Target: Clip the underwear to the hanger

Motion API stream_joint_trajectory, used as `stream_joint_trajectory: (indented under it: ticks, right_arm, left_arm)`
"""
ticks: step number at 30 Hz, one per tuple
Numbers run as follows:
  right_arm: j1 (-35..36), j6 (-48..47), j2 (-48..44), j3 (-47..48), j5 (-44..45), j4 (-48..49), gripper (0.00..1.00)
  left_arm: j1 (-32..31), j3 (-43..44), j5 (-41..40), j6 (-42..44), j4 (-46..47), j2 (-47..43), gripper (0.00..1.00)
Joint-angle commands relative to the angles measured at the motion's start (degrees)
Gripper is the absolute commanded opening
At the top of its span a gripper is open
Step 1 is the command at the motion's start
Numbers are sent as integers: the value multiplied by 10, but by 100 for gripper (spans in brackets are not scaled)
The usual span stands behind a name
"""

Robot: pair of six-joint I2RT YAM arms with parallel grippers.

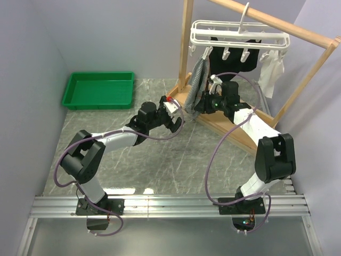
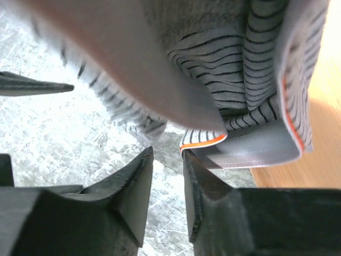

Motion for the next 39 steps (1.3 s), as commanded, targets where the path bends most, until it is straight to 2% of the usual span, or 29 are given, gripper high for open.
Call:
stream_joint_trajectory:
  ticks: [1,6,19,24,30,39]
  right_arm:
    - [5,2,-49,5,7,20,40]
    - [5,-4,-99,-4,7,3,49]
    - [4,-53,-275,-69,-3,-16,58]
    - [4,-64,-280,-70,-5,-38,59]
    - [-1,-53,-323,-91,8,-10,61]
    - [-85,20,-387,-105,-5,26,64]
  left_arm:
    - [6,16,-2,-30,0,-26,96]
    - [7,28,7,-38,-1,-31,96]
    - [6,44,28,-83,-8,-70,93]
    - [7,45,31,-80,-14,-73,93]
    - [5,55,40,-81,-9,-74,91]
    - [-22,62,40,-36,9,-68,87]
